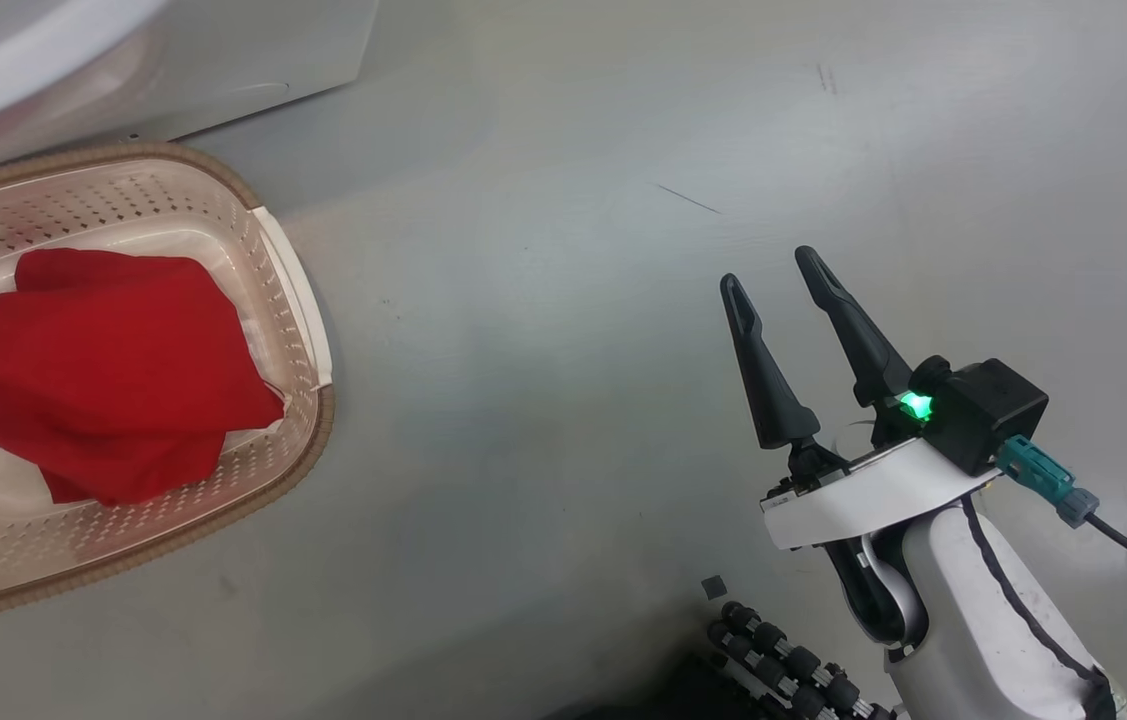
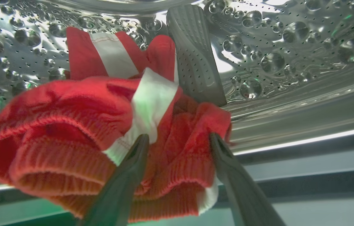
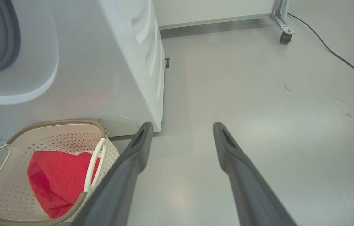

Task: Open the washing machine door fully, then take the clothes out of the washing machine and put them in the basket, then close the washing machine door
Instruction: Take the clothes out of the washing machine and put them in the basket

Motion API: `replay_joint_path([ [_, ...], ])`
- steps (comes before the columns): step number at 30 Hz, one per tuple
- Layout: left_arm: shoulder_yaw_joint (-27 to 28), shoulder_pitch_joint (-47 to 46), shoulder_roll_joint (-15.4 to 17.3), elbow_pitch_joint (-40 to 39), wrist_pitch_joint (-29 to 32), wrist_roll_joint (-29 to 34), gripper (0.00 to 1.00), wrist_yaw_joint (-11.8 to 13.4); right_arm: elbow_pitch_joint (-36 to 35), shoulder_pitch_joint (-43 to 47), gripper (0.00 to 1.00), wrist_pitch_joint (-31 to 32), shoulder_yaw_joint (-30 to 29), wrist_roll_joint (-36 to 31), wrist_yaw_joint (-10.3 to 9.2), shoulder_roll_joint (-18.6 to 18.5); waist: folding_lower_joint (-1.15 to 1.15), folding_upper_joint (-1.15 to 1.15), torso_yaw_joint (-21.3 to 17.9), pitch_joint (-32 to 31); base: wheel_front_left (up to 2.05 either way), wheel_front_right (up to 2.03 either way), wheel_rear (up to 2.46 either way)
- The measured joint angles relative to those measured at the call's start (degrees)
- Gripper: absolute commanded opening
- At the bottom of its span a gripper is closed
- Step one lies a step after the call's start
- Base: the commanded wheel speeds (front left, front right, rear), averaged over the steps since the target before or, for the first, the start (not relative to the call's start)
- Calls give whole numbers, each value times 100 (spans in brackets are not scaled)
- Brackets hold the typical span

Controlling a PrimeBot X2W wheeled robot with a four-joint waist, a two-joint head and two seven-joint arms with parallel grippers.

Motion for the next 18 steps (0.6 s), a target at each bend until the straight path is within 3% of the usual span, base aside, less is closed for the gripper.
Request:
replay_joint_path([
  [4, -65, -101, 34, 75, 181, 70, 100, 75, 2, -31, 100, 0, 10, 24, 0, 0, 0, 0, 10, 24, 0, 0, 0],
  [6, -98, -133, 48, 96, 289, 104, 74, 152, 2, -81, 100, 0, 14, 59, 0, 0, 0, 0, 16, 36, 0, 0, 0],
  [7, -114, -153, 55, 111, 346, 107, 45, 158, 1, -102, 100, 0, 15, 60, 0, 0, 0, 0, 19, 40, 0, 0, 0],
  [8, -131, -179, 67, 124, 394, 122, 35, 158, 2, -113, 100, 0, 19, 62, 1, 0, 0, 0, 21, 44, 0, 0, 0],
  [10, -141, -225, 87, 165, 487, 177, 0, 190, 2, -118, 100, 0, 27, 96, 0, 0, 0, 0, 22, 51, 0, 0, 0],
  [18, -276, -338, 122, 169, 720, 219, 0, 198, 8, -207, 100, 0, 30, 160, 1, 0, 0, 0, 27, 70, 0, 0, 0],
])
